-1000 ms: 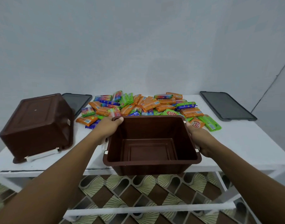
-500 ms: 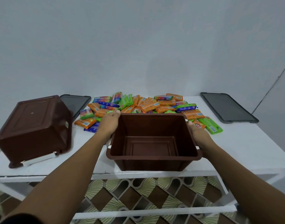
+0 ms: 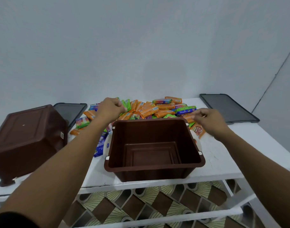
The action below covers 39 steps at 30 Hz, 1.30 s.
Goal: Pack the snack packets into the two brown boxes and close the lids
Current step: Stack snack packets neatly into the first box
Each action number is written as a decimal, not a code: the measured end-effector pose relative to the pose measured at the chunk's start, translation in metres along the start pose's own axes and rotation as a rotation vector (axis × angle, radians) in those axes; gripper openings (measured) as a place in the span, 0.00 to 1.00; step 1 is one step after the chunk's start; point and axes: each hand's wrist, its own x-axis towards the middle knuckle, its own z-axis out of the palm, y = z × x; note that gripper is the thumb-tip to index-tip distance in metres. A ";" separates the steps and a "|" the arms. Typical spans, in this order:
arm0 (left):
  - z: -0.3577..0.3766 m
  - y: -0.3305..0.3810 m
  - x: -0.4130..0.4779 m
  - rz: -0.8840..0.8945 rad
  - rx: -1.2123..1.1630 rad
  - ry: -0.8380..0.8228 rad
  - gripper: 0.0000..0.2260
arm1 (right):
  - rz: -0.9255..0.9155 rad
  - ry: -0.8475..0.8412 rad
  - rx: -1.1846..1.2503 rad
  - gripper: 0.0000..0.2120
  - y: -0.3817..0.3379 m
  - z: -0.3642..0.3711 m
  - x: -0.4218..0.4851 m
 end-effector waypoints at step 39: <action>0.155 0.029 0.135 0.058 0.681 -0.543 0.21 | -0.460 -0.808 -1.064 0.12 0.000 0.101 0.184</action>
